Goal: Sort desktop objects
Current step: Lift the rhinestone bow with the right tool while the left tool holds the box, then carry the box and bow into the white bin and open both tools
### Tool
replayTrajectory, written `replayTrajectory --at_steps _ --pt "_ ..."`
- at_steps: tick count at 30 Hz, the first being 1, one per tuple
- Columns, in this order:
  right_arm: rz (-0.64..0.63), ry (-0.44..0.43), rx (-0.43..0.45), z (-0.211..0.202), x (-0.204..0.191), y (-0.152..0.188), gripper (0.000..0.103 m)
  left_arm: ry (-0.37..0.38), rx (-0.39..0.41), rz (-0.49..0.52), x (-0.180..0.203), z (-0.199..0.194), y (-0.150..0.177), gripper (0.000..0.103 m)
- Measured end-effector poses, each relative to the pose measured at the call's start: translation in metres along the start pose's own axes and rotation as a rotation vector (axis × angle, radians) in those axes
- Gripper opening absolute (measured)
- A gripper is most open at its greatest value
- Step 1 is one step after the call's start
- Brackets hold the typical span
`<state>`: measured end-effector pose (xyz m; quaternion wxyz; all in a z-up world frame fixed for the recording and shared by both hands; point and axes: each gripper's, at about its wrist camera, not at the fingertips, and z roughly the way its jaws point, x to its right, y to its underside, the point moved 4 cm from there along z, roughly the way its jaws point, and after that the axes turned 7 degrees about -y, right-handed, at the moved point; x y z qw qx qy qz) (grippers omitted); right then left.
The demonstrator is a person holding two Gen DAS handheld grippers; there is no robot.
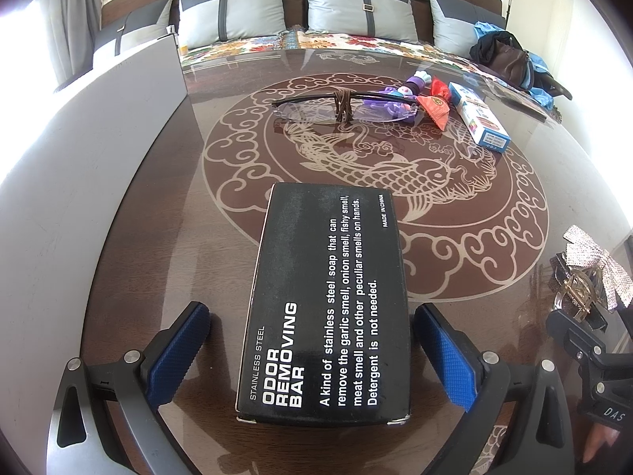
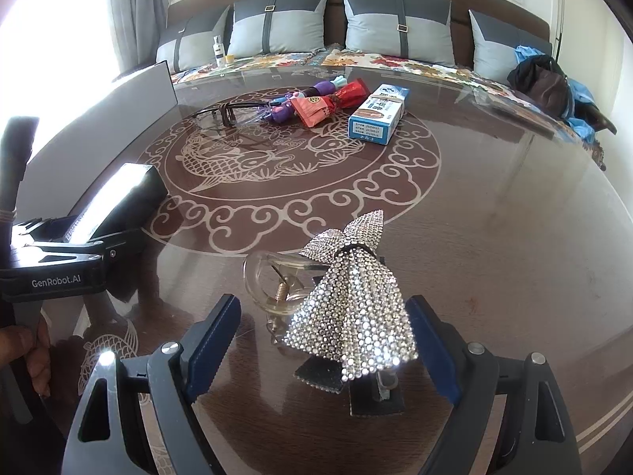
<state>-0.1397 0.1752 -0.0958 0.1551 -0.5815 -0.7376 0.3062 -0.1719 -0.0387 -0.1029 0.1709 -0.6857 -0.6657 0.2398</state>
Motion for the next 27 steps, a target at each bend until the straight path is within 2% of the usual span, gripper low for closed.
replayTrajectory --at_steps 2,5,7,11,12,13,14,18,20,23,27 --pt "0.027 -0.039 0.012 -0.003 0.005 0.0 0.085 0.021 0.03 0.034 0.001 -0.007 -0.002 0.06" --pt "0.125 -0.131 0.013 -0.009 0.02 -0.003 0.085 0.066 0.017 0.006 -0.005 -0.011 0.0 0.058" --pt "0.167 -0.154 0.004 -0.011 0.026 -0.006 0.085 0.085 0.016 -0.028 -0.008 -0.014 0.005 0.058" --pt "0.049 -0.093 -0.019 -0.006 0.009 -0.016 0.085 0.117 0.003 -0.063 -0.008 -0.022 0.012 0.058" --pt "0.022 -0.078 -0.033 -0.002 0.004 -0.017 0.083 0.122 0.006 -0.064 -0.008 -0.025 0.012 0.058" --pt "0.013 -0.072 -0.046 0.001 0.002 -0.016 0.062 0.127 0.015 -0.063 -0.008 -0.03 0.012 0.058" --pt "0.021 -0.063 -0.056 0.002 0.003 -0.015 0.049 0.133 0.029 -0.063 -0.009 -0.036 0.013 0.058" --pt "0.109 -0.052 0.001 -0.02 0.013 -0.018 0.048 0.178 0.086 -0.097 -0.022 -0.067 0.007 0.058" --pt "0.132 -0.088 0.03 -0.035 0.007 -0.026 0.048 0.213 0.111 -0.134 -0.036 -0.086 0.001 0.058" --pt "0.089 -0.15 0.066 -0.054 -0.029 -0.051 0.048 0.237 0.163 -0.183 -0.071 -0.118 -0.012 0.058" --pt "-0.024 -0.291 0.114 -0.073 -0.119 -0.091 0.048 0.163 0.223 -0.209 -0.141 -0.153 -0.025 0.058"
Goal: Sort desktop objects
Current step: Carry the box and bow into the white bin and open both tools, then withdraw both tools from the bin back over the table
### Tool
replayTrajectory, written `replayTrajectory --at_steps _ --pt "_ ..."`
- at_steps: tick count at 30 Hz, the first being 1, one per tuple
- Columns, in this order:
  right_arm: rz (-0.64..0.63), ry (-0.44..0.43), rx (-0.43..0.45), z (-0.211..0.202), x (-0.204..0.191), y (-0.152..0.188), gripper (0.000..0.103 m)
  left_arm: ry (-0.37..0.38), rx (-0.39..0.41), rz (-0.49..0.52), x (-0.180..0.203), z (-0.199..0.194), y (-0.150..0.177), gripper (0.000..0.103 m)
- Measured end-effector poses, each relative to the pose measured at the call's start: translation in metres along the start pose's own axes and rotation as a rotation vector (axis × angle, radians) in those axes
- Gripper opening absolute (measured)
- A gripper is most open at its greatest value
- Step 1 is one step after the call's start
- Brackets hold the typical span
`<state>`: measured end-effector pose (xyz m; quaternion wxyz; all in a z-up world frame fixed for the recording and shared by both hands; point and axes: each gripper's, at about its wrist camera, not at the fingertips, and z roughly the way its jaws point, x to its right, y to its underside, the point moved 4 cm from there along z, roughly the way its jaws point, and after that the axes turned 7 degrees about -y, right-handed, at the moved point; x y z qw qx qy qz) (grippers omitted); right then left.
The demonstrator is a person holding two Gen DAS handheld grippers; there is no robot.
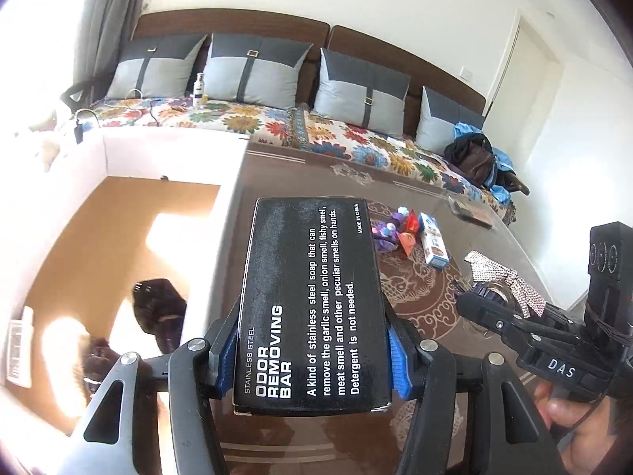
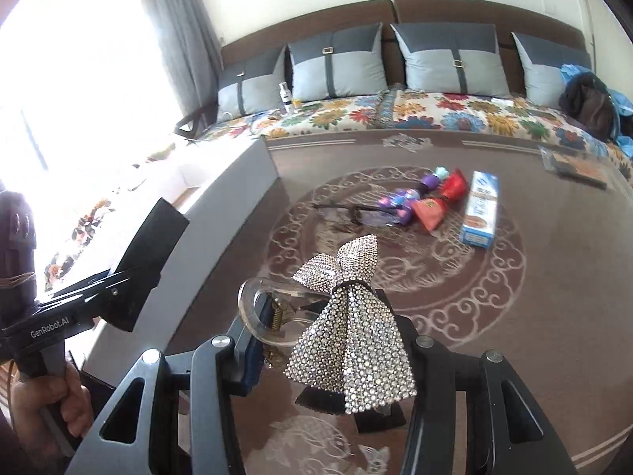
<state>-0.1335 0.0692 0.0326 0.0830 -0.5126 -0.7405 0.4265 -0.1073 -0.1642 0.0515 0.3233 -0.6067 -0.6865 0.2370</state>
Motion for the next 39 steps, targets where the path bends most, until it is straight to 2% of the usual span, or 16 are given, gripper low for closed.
replayTrajectory --at_steps 3,7,10,13,14,15,16,17,19,21,25,28,32,34,36,39 --pt "-0.076 -0.151 -0.001 0.021 -0.083 -0.024 0.049 -0.114 -0.003 -0.026 -0.065 -0.012 -0.011 0.058" --pt "-0.181 -0.313 -0.047 0.062 -0.185 -0.033 0.049 -0.231 -0.074 -0.135 -0.151 -0.011 -0.002 0.058" --pt "-0.269 -0.328 -0.126 0.102 -0.237 -0.025 0.049 -0.287 -0.138 -0.182 -0.192 -0.002 0.014 0.058" --pt "-0.287 -0.309 -0.237 0.144 -0.256 -0.011 0.051 -0.324 -0.217 -0.221 -0.213 0.008 0.032 0.059" --pt "-0.287 -0.295 -0.268 0.156 -0.257 -0.006 0.055 -0.33 -0.231 -0.23 -0.216 0.01 0.037 0.059" --pt "-0.282 -0.285 -0.298 0.166 -0.256 -0.002 0.065 -0.325 -0.234 -0.241 -0.218 0.01 0.04 0.06" --pt "-0.276 -0.274 -0.316 0.172 -0.253 0.001 0.075 -0.32 -0.23 -0.253 -0.22 0.008 0.042 0.065" --pt "-0.267 -0.273 -0.321 0.174 -0.25 0.003 0.076 -0.32 -0.221 -0.262 -0.221 0.003 0.044 0.073" --pt "-0.238 -0.302 -0.292 0.166 -0.241 0.002 0.078 -0.329 -0.188 -0.264 -0.221 -0.008 0.045 0.078" --pt "-0.218 -0.309 -0.237 0.147 -0.227 -0.004 0.084 -0.326 -0.166 -0.257 -0.214 -0.014 0.041 0.078" --pt "-0.188 -0.26 -0.088 0.1 -0.182 -0.014 0.098 -0.268 -0.106 -0.197 -0.167 -0.027 0.028 0.078" --pt "-0.171 -0.142 -0.042 0.076 -0.123 0.004 0.101 -0.184 -0.071 -0.117 -0.108 -0.033 0.026 0.078" --pt "-0.131 0.098 -0.113 0.061 -0.012 0.052 0.101 -0.042 -0.072 -0.002 -0.015 -0.026 0.037 0.084" --pt "-0.081 0.186 -0.132 0.044 0.042 0.072 0.101 0.016 -0.098 0.047 0.03 -0.013 0.05 0.093" --pt "-0.036 0.254 -0.116 0.02 0.088 0.087 0.101 0.059 -0.147 0.086 0.07 0.011 0.069 0.095" --pt "0.031 0.339 -0.097 -0.006 0.14 0.101 0.101 0.035 -0.24 0.138 0.111 0.061 0.103 0.095"
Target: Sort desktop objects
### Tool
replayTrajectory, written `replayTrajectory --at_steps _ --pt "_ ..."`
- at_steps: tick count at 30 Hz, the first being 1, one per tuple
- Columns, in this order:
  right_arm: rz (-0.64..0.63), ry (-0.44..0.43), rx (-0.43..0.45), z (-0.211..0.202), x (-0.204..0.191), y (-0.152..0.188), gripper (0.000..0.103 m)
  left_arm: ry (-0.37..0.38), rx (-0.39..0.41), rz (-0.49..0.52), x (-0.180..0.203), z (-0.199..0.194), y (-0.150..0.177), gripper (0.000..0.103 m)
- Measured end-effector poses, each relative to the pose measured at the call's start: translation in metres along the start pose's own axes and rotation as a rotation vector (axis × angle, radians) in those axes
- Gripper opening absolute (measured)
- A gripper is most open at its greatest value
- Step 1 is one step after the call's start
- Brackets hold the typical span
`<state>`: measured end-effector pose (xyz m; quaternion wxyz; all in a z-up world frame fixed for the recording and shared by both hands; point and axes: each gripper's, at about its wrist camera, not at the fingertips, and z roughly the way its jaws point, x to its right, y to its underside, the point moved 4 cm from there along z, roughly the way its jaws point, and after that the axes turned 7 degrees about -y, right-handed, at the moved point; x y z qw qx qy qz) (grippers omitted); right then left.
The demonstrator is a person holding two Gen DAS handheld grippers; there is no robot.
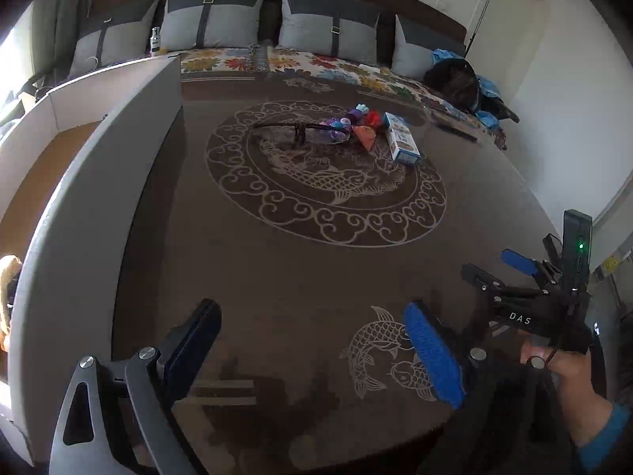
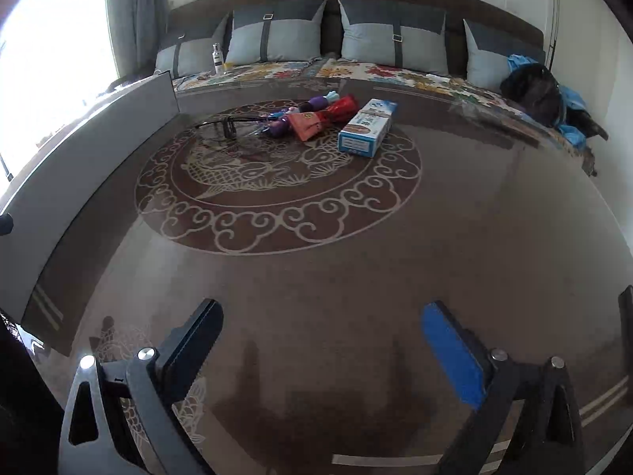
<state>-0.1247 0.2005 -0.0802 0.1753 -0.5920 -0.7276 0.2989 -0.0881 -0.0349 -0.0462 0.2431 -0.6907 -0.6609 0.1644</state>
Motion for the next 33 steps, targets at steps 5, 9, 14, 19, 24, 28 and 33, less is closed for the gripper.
replayTrajectory --at_steps 5,9,14,19,24,28,33 --pt "0.11 0.048 -0.027 0.0 0.043 -0.008 0.101 -0.065 -0.056 0.0 0.031 0.063 -0.002 0.096" --pt "0.105 0.059 -0.024 0.004 0.044 -0.012 0.101 -0.081 -0.049 0.036 0.047 0.083 -0.027 0.096" --pt "0.098 0.059 -0.038 0.019 0.037 -0.013 0.101 -0.162 -0.032 0.085 0.052 0.1 -0.044 0.096" --pt "0.089 0.067 -0.052 0.028 0.034 -0.014 0.101 -0.165 0.002 0.101 0.052 0.102 -0.044 0.101" --pt "0.074 0.081 -0.061 0.032 0.031 -0.013 0.102 -0.158 0.007 0.102 0.054 0.104 -0.044 0.103" --pt "0.065 0.072 -0.061 0.033 0.029 -0.013 0.103 -0.152 0.008 0.106 0.055 0.104 -0.043 0.103" --pt "0.066 0.072 -0.06 0.033 0.029 -0.013 0.103 -0.156 0.011 0.104 0.055 0.104 -0.043 0.103"
